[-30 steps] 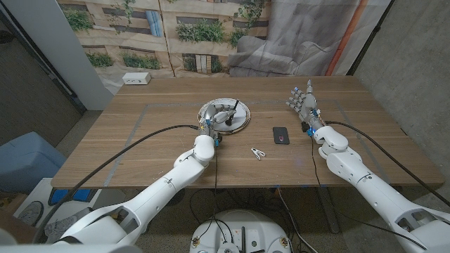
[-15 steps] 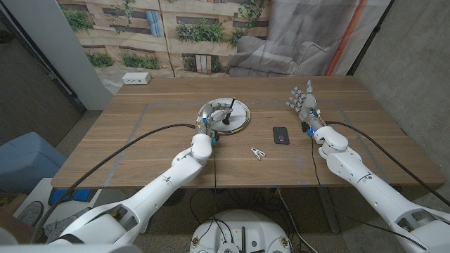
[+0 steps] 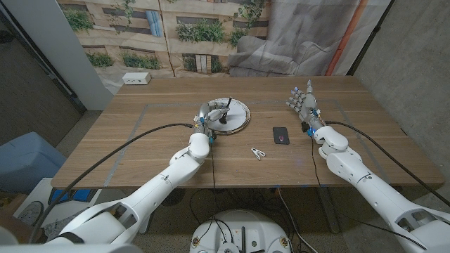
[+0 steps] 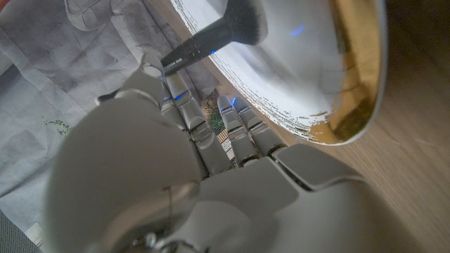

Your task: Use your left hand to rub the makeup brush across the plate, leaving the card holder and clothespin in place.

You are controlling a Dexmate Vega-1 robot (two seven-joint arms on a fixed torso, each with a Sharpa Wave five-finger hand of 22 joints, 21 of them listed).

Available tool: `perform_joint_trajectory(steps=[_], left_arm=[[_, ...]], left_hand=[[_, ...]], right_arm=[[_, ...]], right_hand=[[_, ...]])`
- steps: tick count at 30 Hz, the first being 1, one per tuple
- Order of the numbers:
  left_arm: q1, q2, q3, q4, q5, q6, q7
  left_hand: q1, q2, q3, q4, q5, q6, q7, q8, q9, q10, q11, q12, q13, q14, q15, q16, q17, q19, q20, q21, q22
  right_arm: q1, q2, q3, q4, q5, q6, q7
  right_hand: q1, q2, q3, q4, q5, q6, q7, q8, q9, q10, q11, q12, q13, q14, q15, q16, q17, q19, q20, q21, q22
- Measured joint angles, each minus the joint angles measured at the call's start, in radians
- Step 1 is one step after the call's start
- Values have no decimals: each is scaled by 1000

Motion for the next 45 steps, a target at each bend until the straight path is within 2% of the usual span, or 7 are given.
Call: perform_joint_trajectory(steps=[17,45], left_arm=[[-17,3,-5,26,0,-11,4],[-22,36,-22,44,2,-25,8]], left_hand=[[0,0,0,0,-1,0,0,0,0,0,0,-1,-1,0,0,0,0,0,0,0,0],[0,0,-8,0,-2,0,0,0,0,0,0,-1,0,0,0,0,0,0,0,0,0]], right_arm=[[-1,-1,0,-2,0,-1,-1],[-1,-1,0,-3,0,-3,-1]], right_hand=[[0,0,0,0,0,0,0,0,0,0,0,0,0,0,0,0,0,0,0,0,0],[0,0,0,0,0,0,0,0,0,0,0,0,0,0,0,0,0,0,0,0,0]])
